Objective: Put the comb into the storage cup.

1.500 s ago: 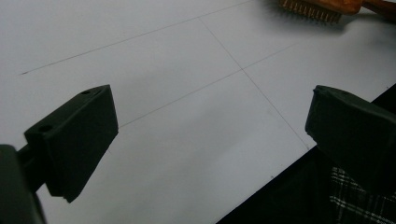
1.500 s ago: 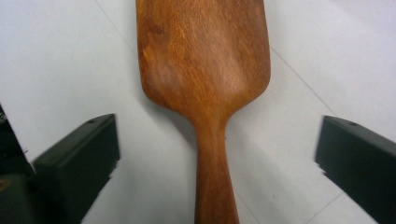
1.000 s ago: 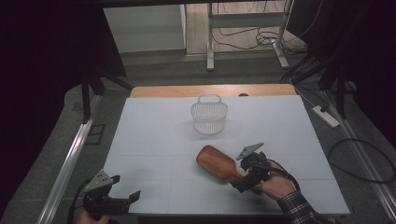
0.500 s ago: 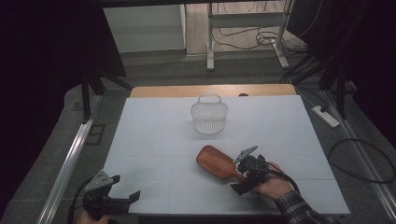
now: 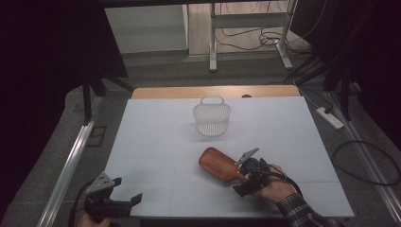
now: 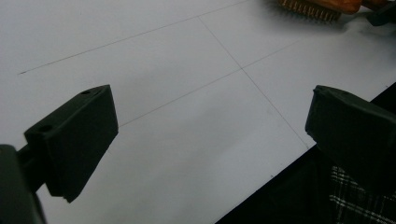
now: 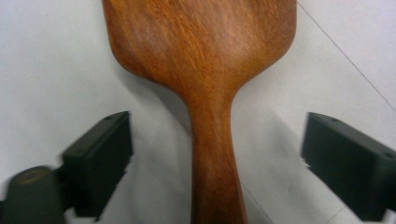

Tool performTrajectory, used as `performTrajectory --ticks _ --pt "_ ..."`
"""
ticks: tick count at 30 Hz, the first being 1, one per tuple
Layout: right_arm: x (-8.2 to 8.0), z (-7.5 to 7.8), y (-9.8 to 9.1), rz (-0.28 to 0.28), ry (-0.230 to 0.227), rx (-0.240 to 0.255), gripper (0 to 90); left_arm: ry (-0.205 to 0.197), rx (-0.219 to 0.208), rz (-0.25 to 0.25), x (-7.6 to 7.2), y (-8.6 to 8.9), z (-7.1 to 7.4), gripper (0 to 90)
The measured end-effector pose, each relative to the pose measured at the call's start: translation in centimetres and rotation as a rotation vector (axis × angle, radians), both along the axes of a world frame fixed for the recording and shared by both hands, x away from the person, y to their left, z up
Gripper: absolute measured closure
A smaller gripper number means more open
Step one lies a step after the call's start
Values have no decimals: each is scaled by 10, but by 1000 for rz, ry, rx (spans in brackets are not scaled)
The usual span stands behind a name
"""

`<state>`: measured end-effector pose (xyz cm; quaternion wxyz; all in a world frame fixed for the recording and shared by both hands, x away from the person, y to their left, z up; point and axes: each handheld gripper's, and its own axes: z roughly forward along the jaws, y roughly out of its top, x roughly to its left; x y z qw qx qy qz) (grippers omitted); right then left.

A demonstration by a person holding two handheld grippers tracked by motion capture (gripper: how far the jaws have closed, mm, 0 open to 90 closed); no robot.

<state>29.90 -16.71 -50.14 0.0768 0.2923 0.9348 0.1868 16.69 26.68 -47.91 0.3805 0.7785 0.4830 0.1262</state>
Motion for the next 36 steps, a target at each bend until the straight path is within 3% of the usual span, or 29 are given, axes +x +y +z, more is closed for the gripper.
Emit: performTrajectory --ticks 3,4,5,6,7,15,16,22,25,36 --pt "0 1 0 11 -2 -5 269 1 1 0 0 0 0 30" --pt "0 1 0 11 -2 -5 269 1 1 0 0 0 0 30" --pt "0 2 0 18 -6 0 365 1 3 -2 0 0 0 31" --pt "0 2 0 18 -6 0 365 1 3 -2 0 0 0 30" --pt "1 3 0 22 -10 8 447 0 5 -2 0 0 0 31" --pt "5 2 0 35 19 14 633 -2 6 -1 0 0 0 30" --pt "5 3 -1 44 32 25 693 -2 8 -3 0 -1 0 30" --pt "2 3 1 57 34 19 723 -7 17 -3 -1 -2 0 30" --pt "3 4 -1 44 45 40 725 -10 24 -3 -1 -3 1 30" --pt "-1 9 -5 21 21 106 727 -2 42 -30 0 -6 1 29"
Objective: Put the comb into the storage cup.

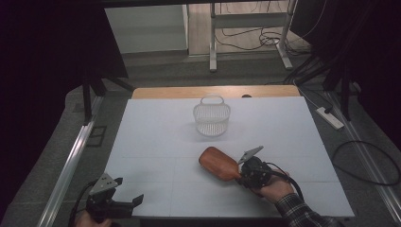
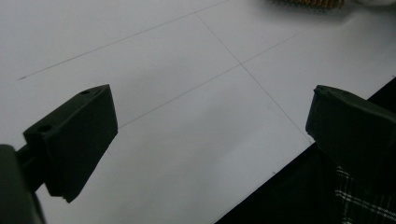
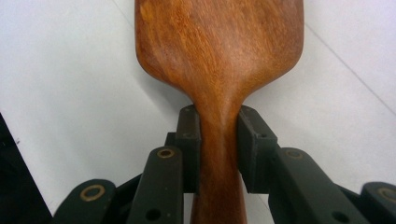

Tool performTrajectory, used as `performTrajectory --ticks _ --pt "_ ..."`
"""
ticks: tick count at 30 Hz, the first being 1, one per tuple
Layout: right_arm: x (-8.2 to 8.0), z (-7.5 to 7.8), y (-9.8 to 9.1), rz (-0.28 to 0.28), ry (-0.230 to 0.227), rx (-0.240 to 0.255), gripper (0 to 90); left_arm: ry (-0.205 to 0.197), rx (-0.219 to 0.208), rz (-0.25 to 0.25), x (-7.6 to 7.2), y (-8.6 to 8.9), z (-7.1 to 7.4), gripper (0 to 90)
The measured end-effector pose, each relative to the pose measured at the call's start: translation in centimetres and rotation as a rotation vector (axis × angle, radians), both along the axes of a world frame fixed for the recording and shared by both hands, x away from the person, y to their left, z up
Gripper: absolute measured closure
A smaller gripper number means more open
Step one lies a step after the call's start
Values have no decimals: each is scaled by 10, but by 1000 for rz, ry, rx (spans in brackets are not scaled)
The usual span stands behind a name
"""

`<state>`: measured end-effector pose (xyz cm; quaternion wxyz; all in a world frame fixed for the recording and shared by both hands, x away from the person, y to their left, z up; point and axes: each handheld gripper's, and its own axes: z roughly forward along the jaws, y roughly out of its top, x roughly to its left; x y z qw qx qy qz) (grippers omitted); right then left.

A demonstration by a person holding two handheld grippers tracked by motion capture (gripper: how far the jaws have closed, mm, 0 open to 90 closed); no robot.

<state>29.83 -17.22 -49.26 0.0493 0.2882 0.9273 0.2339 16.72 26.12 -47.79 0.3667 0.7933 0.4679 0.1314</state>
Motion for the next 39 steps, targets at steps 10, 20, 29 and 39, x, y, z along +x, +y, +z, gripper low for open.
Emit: performTrajectory --ticks 10,20,29,39 --pt "-2 9 -5 -12 -22 52 727 -8 6 0 5 -3 1 0" --pt "-5 21 -9 -12 -62 104 726 -24 -35 -38 17 -13 1 0" --pt "-7 29 -12 -17 -88 142 726 -16 -78 -74 34 -27 5 0" --pt "-9 33 -16 -17 -100 161 726 -19 -66 -145 55 -43 9 0"
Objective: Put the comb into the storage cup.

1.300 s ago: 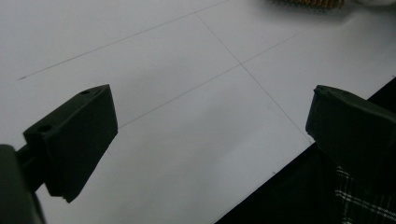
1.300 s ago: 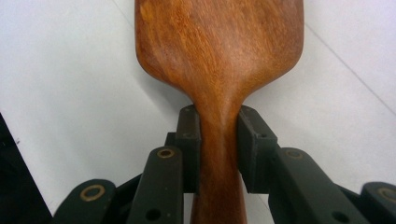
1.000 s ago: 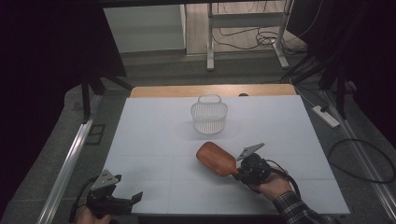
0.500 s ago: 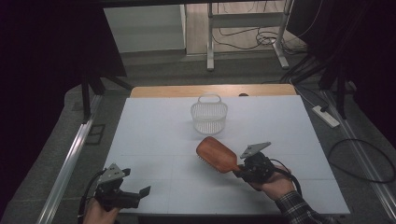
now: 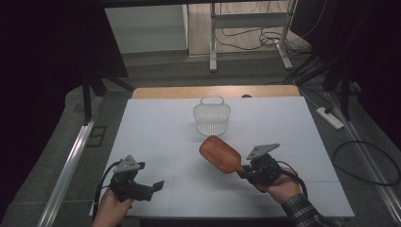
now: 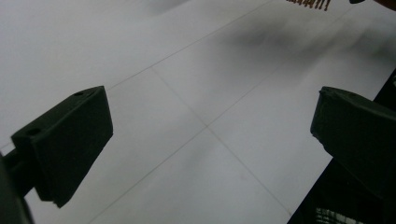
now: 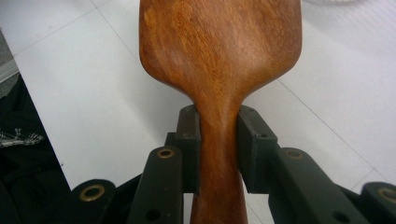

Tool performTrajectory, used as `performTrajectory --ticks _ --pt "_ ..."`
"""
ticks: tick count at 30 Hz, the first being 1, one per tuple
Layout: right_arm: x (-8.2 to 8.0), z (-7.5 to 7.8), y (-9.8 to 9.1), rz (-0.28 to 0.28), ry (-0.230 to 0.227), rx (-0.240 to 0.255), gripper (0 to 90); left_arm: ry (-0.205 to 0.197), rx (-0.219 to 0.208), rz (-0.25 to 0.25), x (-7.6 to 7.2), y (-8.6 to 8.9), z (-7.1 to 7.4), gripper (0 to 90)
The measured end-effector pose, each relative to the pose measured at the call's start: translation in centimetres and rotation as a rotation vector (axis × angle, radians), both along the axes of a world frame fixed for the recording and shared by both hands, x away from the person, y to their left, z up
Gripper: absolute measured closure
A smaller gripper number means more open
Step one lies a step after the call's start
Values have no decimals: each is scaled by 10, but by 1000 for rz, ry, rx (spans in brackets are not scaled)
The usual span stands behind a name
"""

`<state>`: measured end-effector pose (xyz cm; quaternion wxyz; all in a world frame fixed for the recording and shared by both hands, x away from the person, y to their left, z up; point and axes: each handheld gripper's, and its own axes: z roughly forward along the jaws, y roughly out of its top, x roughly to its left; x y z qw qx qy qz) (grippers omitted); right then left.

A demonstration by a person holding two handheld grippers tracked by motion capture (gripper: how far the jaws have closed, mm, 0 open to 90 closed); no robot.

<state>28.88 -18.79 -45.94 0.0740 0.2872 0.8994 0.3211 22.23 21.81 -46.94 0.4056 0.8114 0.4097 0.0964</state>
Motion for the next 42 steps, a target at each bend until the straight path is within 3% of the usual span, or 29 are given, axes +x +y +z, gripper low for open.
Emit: performTrajectory --ticks 7,20,31,38,42 --pt "-2 4 -3 1 -3 17 725 3 -26 -47 13 -15 3 0" --pt "-3 9 -7 -7 -24 44 725 5 -94 -80 38 -44 14 0" --pt "-4 12 -9 -16 -45 67 725 1 -81 -96 50 -65 17 0" --pt "-4 14 -10 -27 -60 78 725 6 -123 -98 61 -78 22 5" --pt "-3 15 -11 -35 -65 84 725 -2 -104 -117 66 -85 25 7"
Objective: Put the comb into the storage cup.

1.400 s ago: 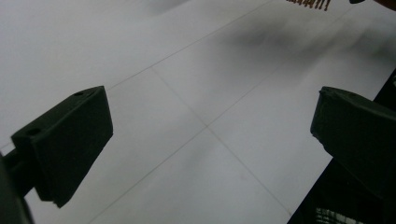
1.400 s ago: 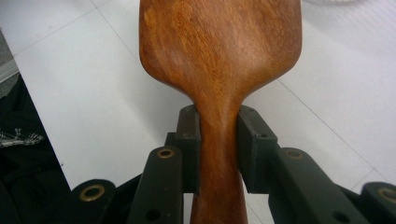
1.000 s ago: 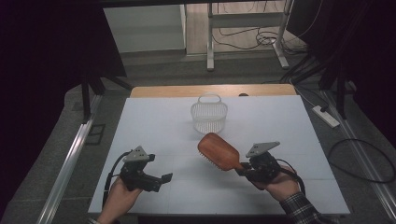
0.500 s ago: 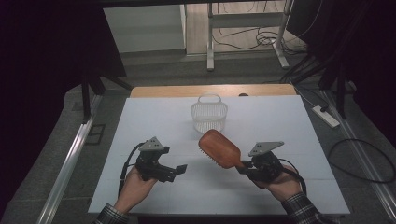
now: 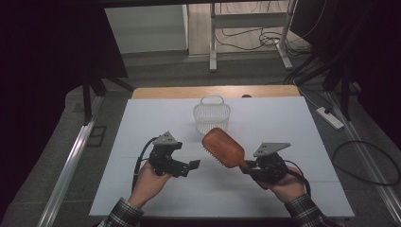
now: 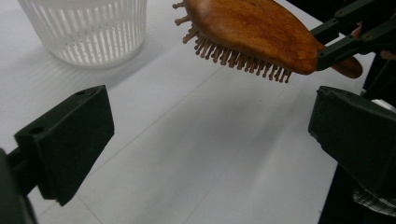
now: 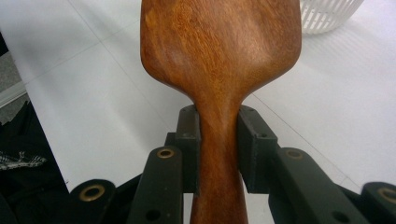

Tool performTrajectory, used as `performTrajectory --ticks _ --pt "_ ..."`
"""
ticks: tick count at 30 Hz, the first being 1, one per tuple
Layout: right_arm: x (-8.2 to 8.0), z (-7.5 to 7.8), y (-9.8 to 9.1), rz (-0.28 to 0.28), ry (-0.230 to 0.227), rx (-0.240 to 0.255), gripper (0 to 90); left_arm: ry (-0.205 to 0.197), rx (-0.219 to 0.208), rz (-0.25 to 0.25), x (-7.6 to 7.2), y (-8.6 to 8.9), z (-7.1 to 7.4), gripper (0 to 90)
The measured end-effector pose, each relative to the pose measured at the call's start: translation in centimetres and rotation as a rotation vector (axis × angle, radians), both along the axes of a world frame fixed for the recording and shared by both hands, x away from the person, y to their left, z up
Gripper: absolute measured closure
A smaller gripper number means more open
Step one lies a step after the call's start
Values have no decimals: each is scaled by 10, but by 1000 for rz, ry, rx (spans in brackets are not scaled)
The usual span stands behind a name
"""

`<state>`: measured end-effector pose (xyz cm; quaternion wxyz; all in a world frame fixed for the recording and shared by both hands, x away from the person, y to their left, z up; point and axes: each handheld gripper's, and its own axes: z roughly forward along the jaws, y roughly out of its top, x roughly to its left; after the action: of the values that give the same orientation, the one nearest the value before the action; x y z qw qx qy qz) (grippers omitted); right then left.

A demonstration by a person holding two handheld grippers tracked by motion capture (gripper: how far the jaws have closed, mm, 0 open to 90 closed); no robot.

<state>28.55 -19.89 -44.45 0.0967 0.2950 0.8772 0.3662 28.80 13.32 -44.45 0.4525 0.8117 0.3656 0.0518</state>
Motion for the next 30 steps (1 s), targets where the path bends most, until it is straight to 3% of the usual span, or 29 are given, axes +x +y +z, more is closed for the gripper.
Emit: performTrajectory --ticks 2,6,12,25,30 --pt "0 0 0 -4 -2 3 725 0 22 -15 4 -5 2 7" --pt "1 1 -1 -8 -8 9 725 -1 21 -26 10 -12 4 6" --pt "1 1 -1 -25 -20 16 725 6 -41 -33 16 -18 4 6" --pt "-2 0 3 -20 -39 45 725 48 -115 -37 15 -22 -8 6" --pt "-4 -2 7 -10 -40 54 724 64 -123 -34 15 -24 -12 7"
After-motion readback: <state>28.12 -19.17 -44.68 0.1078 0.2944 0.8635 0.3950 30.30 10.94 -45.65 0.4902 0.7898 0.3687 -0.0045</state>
